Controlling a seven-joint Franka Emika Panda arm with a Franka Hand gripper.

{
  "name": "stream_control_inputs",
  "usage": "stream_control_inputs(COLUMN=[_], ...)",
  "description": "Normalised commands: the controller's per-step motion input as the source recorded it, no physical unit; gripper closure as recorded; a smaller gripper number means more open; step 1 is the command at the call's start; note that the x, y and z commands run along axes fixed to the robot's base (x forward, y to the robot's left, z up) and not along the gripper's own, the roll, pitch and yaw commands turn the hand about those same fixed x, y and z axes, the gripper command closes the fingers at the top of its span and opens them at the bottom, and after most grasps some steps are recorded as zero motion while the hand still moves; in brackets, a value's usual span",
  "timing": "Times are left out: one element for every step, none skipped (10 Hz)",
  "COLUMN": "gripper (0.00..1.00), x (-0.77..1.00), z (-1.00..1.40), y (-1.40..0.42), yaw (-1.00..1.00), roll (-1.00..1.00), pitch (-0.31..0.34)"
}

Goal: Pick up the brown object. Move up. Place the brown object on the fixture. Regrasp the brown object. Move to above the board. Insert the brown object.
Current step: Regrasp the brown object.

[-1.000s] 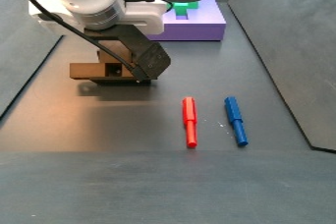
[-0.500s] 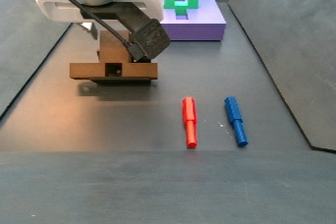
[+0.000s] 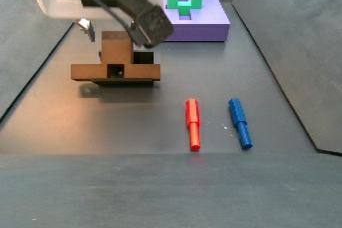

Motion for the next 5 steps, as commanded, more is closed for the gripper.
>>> stream_control_inputs(gripper=[0.0, 0.0, 0.0, 0.0, 0.0], x=[0.0, -0.08, -0.15, -0.01, 0.0], z=[0.13, 0.01, 0.02, 0.0, 0.02], y=[-0.06, -0.14, -0.16, -0.21, -0.21], yaw=[0.0, -0.05, -0.15, -0.14, -0.15], roll=[0.93, 1.0, 1.0, 1.0, 1.0], pitch=[-0.234, -0.143, -0.057, 0.0, 0.0])
